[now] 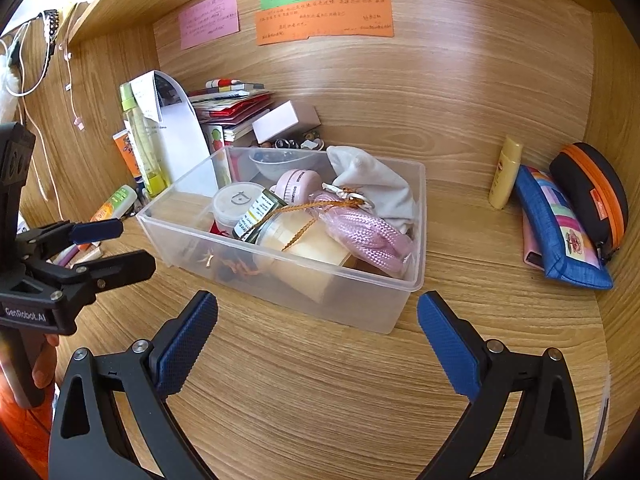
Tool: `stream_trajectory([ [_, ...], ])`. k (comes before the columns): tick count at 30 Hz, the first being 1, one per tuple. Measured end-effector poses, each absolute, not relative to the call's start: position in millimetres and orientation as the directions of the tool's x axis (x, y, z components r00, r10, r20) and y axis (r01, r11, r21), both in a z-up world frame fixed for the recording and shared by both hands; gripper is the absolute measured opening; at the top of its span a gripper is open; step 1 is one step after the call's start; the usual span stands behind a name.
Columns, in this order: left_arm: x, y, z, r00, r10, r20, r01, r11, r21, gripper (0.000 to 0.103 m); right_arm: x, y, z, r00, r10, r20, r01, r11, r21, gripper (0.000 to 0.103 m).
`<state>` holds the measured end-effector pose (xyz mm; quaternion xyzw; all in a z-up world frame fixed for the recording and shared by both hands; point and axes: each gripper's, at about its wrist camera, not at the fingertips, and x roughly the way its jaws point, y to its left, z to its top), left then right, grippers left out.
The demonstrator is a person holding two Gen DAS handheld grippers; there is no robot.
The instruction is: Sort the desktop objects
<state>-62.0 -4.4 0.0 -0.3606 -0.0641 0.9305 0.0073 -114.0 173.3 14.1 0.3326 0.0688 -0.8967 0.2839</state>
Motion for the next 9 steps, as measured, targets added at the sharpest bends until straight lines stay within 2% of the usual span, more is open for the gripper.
stream_trajectory([
  [9, -61.0, -5.6, 1.2, -0.752, 0.028, -0.659, 0.059, -0.992, -0.11, 0.1, -113.2, 171.6, 15.1, -0.619, -0.462, -0.634, 0.556, -0.829, 0.062, 0.1],
])
